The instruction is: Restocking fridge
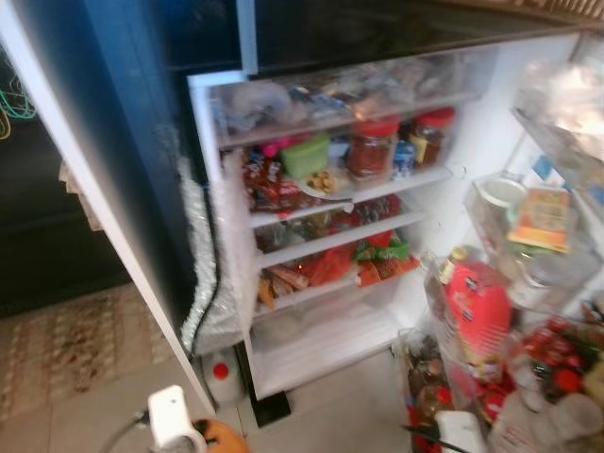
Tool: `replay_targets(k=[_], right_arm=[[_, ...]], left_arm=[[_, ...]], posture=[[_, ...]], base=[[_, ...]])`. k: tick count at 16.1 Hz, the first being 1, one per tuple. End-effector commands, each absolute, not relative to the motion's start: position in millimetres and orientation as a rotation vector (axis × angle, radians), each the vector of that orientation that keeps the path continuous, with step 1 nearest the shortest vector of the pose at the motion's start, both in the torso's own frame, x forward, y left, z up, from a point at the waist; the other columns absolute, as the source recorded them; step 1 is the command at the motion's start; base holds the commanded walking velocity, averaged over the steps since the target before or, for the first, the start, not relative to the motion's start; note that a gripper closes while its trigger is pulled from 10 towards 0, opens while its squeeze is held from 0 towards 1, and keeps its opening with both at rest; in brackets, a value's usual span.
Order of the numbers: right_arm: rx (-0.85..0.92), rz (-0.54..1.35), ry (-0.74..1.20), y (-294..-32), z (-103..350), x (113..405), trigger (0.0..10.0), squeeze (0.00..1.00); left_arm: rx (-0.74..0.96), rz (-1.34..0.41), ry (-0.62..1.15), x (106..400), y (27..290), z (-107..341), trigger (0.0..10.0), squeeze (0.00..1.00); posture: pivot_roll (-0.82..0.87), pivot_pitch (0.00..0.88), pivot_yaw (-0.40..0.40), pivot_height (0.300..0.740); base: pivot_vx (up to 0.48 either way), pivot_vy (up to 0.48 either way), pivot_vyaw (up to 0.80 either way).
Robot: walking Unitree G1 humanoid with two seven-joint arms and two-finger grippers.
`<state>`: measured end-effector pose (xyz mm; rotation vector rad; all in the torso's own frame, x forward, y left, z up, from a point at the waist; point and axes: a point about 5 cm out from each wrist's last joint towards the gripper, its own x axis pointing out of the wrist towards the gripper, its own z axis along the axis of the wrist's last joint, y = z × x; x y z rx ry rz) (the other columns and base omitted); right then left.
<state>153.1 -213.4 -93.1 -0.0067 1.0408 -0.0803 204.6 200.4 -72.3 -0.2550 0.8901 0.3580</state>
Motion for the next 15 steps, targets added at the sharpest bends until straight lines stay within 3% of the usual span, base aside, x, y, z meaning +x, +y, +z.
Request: replay_targets(k=[1, 3, 9, 15], right_arm=[[0.014, -0.106, 1.04, -213, -94, 153, 10.0, 0.0], [-0.001, -0.117, 0.984, -212, -82, 180, 10.0, 0.0], [-0.153, -0.207, 0.936, -229, -67, 203, 10.0, 0.0], [-0.158, -0.252, 0.93, -240, -63, 206, 10.0, 0.0]], left_arm=[[-0.219, 0.347, 0.923, 200, 205, -74, 10.0, 0.0], [-0.208, 0.341, 0.906, 206, 213, -70, 10.0, 0.0], [-0.217, 0.335, 0.876, 221, 212, -61, 10.0, 0.0], [-0.218, 0.341, 0.863, 228, 215, -57, 10.0, 0.0]], posture=[[-0.07, 0.0, -0.02, 0.74], [-0.06, 0.0, 0.022, 0.74], [-0.06, 0.0, -0.013, 0.74], [-0.05, 0.0, -0.005, 0.74]], base=[[0.0, 0.0, 0.0], [0.0, 0.0, 0.0], [0.0, 0.0, 0.0], [0.0, 0.0, 0.0]])
